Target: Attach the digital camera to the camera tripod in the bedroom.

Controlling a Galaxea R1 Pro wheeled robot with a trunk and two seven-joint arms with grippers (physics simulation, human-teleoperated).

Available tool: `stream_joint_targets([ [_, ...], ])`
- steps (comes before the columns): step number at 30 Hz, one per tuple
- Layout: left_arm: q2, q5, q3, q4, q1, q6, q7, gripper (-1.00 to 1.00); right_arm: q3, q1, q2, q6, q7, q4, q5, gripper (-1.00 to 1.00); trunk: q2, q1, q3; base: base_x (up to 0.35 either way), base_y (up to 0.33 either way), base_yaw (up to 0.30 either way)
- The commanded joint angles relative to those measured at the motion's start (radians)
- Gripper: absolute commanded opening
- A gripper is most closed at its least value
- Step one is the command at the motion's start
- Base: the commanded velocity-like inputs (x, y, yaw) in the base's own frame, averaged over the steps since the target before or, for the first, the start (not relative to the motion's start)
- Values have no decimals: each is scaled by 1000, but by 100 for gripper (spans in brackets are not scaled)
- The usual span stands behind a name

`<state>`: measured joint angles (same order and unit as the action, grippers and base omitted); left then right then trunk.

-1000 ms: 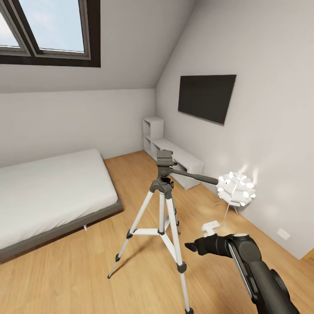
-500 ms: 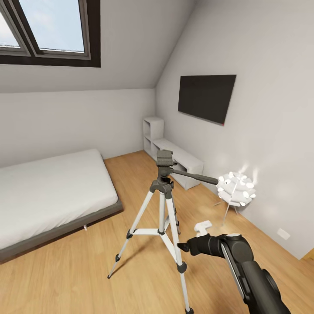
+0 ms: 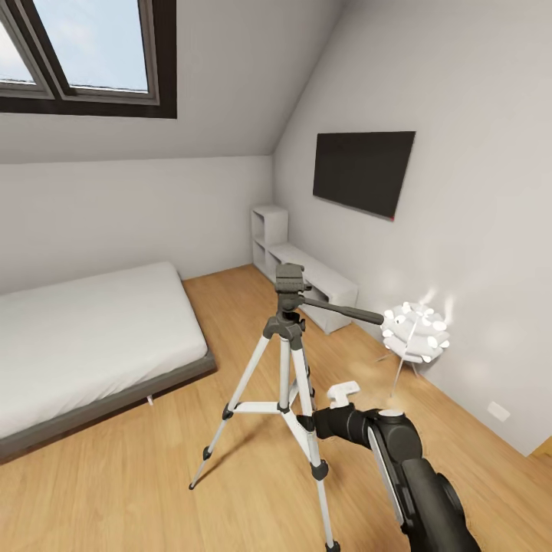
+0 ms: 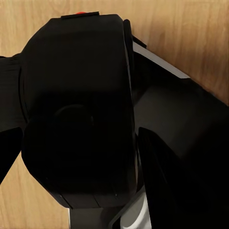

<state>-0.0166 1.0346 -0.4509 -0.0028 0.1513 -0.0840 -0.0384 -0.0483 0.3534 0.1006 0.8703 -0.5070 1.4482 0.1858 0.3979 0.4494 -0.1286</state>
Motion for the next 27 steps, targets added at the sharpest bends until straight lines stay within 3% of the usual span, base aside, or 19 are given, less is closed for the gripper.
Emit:
stream_joint_targets([
  [1,0,3,-8,0,1,-2,-3,-100,0,1,3,-6,4,0,10,100,2,1,-2,0,0,0],
  [6,-1,6,-8,0,1,-2,-3,-100,-2,1,17,-42,40,-7,7,100,2,1,-2,0,0,0],
  [7,-2,7,-8,0,1,-2,-3,-100,-2,1,43,-54,51,-10,8,100,2,1,-2,0,0,0],
  [8,-2,7,-8,0,1,-2,-3,-100,-2,1,48,-55,54,-11,9,100,2,1,-2,0,0,0],
  [16,-2,7,-8,0,1,-2,-3,-100,-2,19,67,-70,99,-13,7,100,2,1,-2,0,0,0],
  [25,-2,5,-9,0,1,-2,-3,-100,-2,169,74,-74,129,-176,7,100,2,1,-2,0,0,0],
  [27,-2,5,-9,0,1,-2,-3,-100,-2,175,74,-77,140,-187,7,100,2,1,-2,0,0,0],
])
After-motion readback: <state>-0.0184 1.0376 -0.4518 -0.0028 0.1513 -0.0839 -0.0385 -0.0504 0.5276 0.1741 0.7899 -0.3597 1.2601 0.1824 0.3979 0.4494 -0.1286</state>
